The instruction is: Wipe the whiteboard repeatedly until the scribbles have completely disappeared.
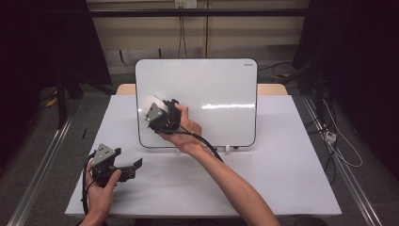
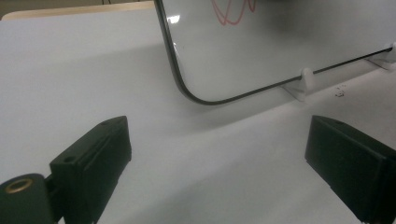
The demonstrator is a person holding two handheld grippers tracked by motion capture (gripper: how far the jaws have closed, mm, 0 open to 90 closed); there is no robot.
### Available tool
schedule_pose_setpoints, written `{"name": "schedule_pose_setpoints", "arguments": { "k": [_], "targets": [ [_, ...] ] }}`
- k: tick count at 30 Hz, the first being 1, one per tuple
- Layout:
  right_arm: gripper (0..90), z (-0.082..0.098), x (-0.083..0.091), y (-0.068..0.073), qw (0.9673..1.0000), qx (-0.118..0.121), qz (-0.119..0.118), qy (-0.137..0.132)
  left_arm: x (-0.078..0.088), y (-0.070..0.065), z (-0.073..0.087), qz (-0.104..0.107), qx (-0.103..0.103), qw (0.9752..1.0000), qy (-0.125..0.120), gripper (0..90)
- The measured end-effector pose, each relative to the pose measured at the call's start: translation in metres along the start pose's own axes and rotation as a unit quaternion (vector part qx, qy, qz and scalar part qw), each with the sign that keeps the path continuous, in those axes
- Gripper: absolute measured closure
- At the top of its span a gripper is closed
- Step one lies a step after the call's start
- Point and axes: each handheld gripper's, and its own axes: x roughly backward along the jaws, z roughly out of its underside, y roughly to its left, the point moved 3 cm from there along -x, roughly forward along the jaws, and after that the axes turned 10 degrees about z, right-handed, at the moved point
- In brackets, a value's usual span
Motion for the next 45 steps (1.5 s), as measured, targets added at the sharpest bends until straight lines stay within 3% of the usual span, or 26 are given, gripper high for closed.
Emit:
{"name": "schedule_pose_setpoints", "arguments": {
  "k": [5,14,35,42,45],
  "targets": [
    [31.7,-0.003,-0.004,-0.011,0.9999,-0.011,0.006,0.002,0.001,0.0,0.0,0.0,0.002,1.0,-0.001,7.0],
    [31.7,-0.001,-0.002,-0.002,0.9997,-0.014,0.021,0.004,0.001,0.0,-0.001,0.0,0.0,1.0,-0.001,7.0],
    [31.7,0.015,0.009,0.04,0.999,0.042,-0.008,0.01,0.0,-0.001,-0.001,0.001,-0.003,1.0,0.001,7.0],
    [31.7,0.021,0.013,0.054,0.9989,0.043,-0.016,0.008,-0.001,-0.003,-0.001,0.002,-0.002,1.0,0.001,7.0],
    [31.7,0.023,0.015,0.058,0.9971,0.073,-0.024,0.005,-0.001,-0.002,-0.001,0.0,-0.001,1.0,0.001,7.0]
  ]
}}
